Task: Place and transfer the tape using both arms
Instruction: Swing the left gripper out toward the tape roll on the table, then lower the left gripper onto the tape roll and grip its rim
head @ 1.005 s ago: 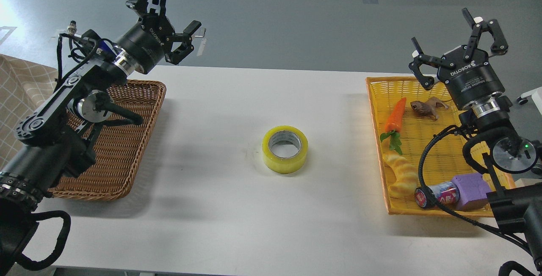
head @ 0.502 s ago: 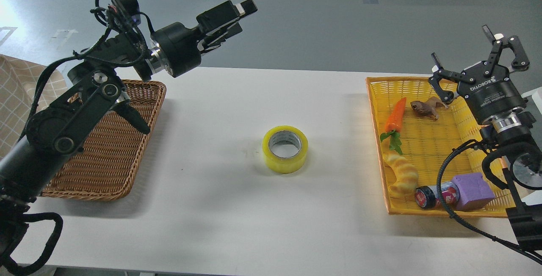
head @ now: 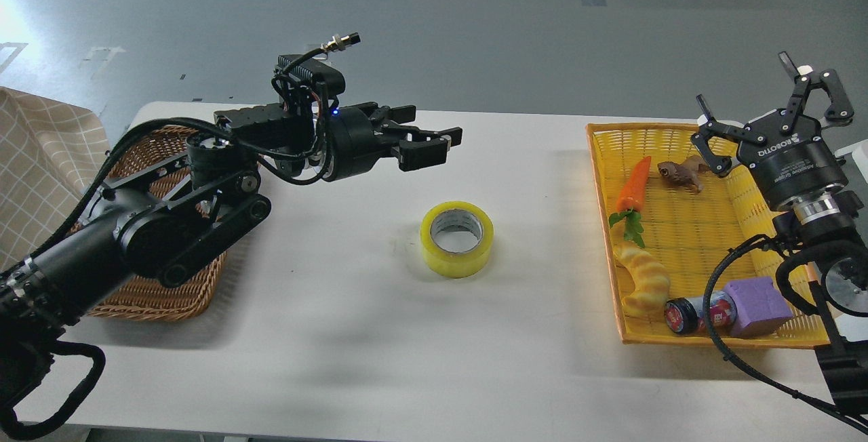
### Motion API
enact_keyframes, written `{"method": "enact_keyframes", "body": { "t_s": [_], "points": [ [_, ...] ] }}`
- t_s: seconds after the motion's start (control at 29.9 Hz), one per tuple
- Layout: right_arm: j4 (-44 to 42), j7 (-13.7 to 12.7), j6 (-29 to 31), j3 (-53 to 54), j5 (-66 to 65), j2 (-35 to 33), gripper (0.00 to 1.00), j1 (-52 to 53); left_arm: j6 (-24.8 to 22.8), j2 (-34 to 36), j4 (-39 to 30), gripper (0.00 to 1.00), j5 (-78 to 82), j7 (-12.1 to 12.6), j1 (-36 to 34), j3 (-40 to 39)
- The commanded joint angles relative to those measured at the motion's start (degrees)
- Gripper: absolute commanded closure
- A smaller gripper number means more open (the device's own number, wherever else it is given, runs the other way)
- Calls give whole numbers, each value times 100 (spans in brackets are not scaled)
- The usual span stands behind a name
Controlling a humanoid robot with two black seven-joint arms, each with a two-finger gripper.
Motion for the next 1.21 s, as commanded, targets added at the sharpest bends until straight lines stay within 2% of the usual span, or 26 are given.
{"method": "enact_keyframes", "body": {
  "t_s": [0.0, 0.1, 0.2, 0.44, 0.54, 0.8, 1.17],
  "points": [
    [-7, 1, 0, -9, 0, 7, 0, -1, -91, -9, 7, 2, 27, 235, -240, 431],
    [-7, 1, 0, -9, -9, 7, 0, -9, -100, -36, 60, 2, 10, 691, -408, 994],
    [-16, 1, 0, -9, -9, 16, 0, -18, -108, -316, 166, 2, 9, 886, -426, 1250],
    [-34, 1, 0, -9, -18, 16, 0, -44, -363, -669, 253, 2, -17, 974, -417, 1286],
    [-34, 1, 0, -18, -18, 16, 0, -44, -381, -791, 473, 2, -43, 1088, -391, 1295],
    [-60, 1, 0, -18, -26, 24, 0, -88, -407, -994, 947, 3, -61, 1089, -356, 1426],
    [-86, 10, 0, -18, -26, 42, 0, -132, -398, -1038, 1018, 3, -78, 1141, -347, 1813]
  ]
}}
